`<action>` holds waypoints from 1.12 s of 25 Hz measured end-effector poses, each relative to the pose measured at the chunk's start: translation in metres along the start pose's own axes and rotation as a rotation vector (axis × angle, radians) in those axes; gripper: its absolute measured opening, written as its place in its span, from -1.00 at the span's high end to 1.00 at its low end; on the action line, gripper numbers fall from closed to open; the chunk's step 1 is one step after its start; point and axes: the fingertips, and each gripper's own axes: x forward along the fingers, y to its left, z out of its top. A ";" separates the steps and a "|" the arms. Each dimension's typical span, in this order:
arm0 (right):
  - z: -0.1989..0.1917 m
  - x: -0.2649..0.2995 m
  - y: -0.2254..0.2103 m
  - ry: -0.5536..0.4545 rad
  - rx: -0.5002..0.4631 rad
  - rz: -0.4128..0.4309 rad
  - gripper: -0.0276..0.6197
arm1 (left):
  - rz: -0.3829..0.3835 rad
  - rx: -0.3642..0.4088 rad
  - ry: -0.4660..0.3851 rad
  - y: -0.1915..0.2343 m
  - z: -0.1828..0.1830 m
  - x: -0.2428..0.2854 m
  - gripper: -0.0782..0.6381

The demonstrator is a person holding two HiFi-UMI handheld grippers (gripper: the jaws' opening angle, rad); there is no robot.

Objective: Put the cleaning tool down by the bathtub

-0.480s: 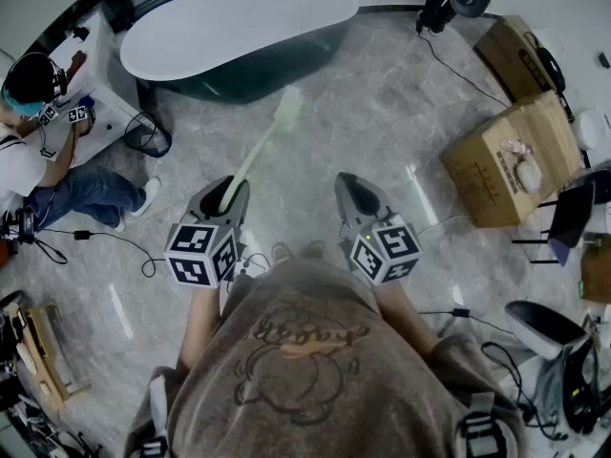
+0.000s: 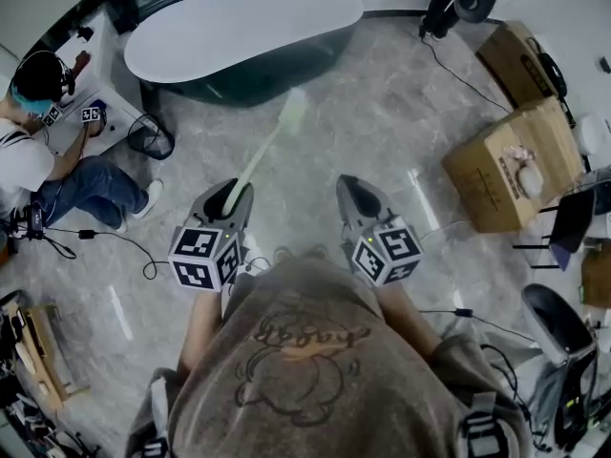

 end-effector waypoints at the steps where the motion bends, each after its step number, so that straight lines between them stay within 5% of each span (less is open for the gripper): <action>1: 0.000 0.003 0.002 -0.003 0.002 0.007 0.92 | 0.000 0.000 -0.001 0.004 0.000 0.000 0.47; 14: -0.017 0.033 0.015 -0.018 0.075 0.021 0.92 | -0.038 0.008 0.051 0.042 -0.026 0.011 0.47; 28: 0.012 0.119 -0.059 -0.024 0.058 0.000 0.92 | -0.052 0.025 0.075 0.080 0.009 0.112 0.47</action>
